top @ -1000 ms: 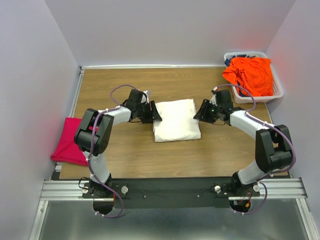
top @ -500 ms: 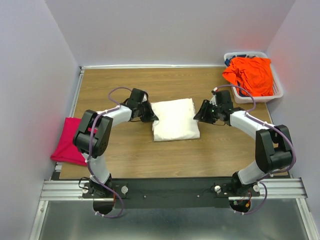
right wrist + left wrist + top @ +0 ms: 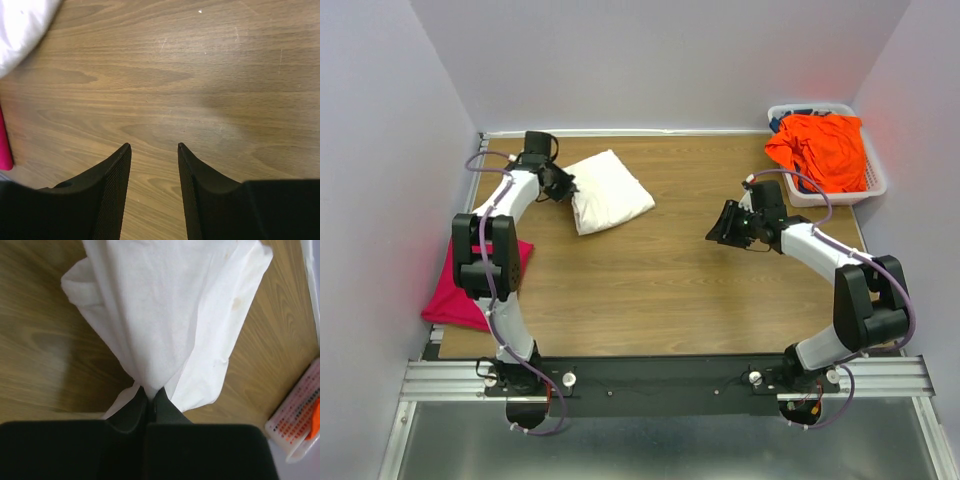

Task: Fold and stack the t-shirts
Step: Neatly place the folded tshirt to the corner

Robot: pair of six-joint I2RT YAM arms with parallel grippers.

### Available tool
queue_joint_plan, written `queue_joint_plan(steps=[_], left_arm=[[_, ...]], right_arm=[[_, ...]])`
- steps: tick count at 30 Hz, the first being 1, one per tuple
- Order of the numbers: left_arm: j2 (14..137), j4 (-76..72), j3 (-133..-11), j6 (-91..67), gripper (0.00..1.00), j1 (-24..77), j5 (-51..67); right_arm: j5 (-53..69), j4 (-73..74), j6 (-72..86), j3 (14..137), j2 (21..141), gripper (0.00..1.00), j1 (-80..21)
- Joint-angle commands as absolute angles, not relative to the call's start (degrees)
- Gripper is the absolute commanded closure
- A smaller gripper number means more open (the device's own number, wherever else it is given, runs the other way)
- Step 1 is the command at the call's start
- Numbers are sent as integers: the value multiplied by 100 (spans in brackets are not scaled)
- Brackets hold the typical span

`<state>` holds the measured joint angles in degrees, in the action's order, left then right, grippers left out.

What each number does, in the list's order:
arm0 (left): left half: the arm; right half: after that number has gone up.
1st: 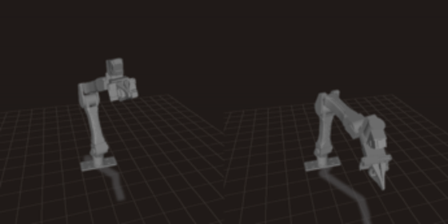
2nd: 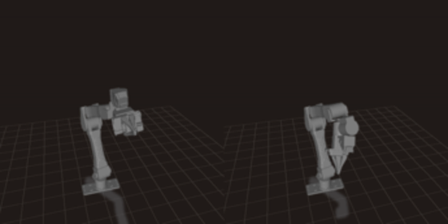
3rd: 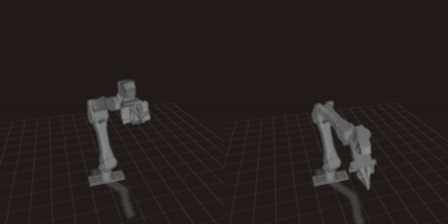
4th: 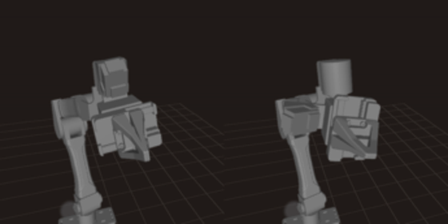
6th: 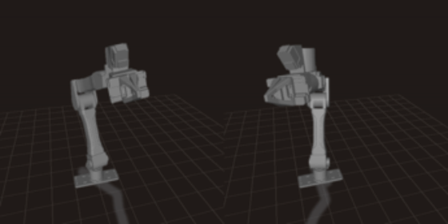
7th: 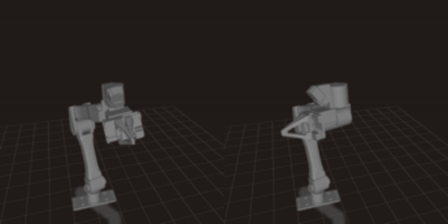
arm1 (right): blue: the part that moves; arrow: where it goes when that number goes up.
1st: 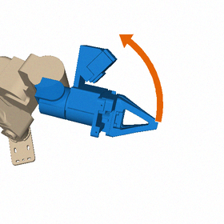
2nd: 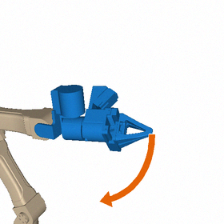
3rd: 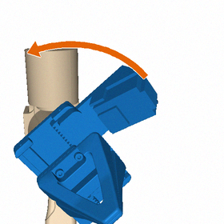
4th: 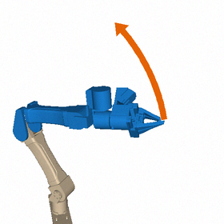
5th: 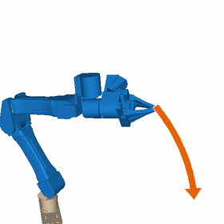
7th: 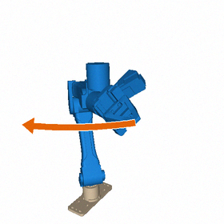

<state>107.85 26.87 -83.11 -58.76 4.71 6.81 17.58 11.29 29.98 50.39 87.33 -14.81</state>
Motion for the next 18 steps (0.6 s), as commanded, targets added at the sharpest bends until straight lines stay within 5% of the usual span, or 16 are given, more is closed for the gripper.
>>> queue_joint_plan(steps=[1,18], left_arm=[[10881,3392,-8586,-6170,100,53,203],[10152,5053,-9035,-5950,100,-1204,-1274]], right_arm=[[1881,1310,3015,5036,8596,51,-1538],[1898,1310,3076,5142,8648,51,-1723]])
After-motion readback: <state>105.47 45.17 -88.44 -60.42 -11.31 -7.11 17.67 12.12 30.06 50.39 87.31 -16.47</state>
